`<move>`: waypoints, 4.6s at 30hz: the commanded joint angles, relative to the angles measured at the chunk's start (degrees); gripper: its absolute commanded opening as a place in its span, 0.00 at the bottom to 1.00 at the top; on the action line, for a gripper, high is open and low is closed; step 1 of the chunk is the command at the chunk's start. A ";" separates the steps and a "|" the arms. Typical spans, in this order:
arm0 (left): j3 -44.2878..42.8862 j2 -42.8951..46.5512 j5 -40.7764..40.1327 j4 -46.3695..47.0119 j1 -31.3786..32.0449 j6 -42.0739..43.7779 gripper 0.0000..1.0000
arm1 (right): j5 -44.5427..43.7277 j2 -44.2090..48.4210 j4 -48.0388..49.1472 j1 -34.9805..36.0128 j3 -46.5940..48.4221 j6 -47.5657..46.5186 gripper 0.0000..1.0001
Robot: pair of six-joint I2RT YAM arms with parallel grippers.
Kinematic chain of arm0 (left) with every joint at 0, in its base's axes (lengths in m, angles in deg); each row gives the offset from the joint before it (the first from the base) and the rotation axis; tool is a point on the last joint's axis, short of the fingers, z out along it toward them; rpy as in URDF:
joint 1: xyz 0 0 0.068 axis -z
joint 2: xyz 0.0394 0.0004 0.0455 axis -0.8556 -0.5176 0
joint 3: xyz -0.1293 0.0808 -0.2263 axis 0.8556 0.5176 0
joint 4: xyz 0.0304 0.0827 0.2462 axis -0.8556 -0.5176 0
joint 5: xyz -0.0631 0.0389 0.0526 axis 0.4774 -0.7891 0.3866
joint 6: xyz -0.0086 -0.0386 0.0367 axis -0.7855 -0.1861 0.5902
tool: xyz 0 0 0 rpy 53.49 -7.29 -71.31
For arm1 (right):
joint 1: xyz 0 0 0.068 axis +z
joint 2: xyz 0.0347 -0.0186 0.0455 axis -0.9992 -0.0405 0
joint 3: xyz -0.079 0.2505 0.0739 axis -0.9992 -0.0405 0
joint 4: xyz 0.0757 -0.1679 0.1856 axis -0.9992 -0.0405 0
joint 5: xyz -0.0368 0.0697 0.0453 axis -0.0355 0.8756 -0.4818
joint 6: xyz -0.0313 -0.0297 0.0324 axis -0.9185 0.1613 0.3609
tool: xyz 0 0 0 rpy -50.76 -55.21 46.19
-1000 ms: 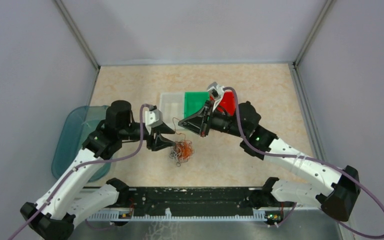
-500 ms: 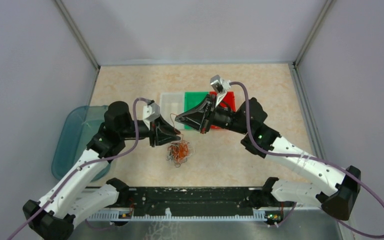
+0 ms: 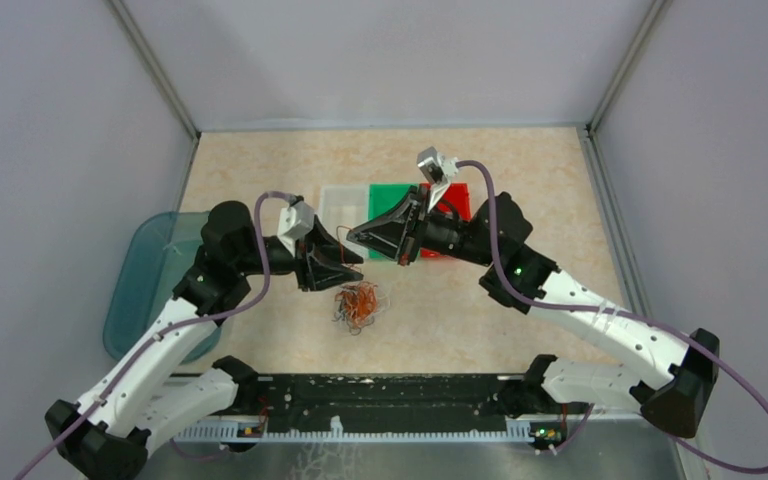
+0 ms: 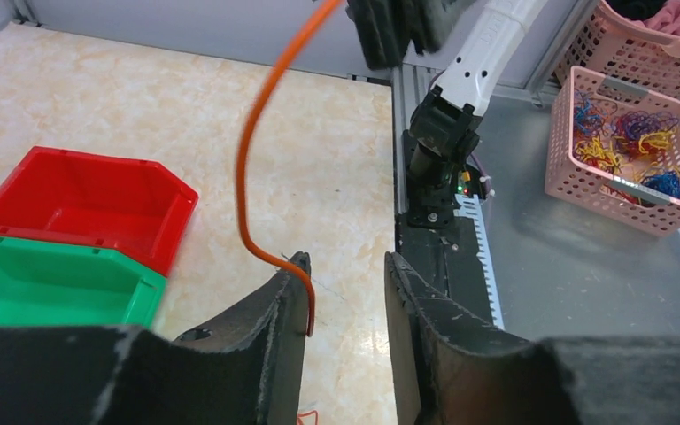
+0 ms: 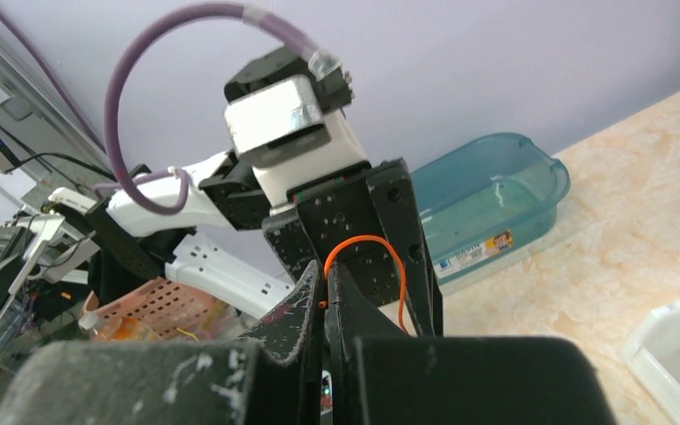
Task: Untangle the cables
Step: Untie the cable.
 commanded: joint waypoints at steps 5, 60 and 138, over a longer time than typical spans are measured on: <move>3.55 1.87 0.19 3.24 0.28 1.20 0.22 | 0.46 -0.27 3.57 0.77 4.89 0.59 0.00; -39.29 -9.95 -6.17 -2.71 0.27 8.38 0.00 | -1.04 -16.23 30.58 1.88 -12.76 -1.00 0.38; -46.31 -17.41 -37.08 15.47 0.31 31.25 0.00 | -22.81 -12.12 12.06 -1.01 -11.53 -17.48 0.65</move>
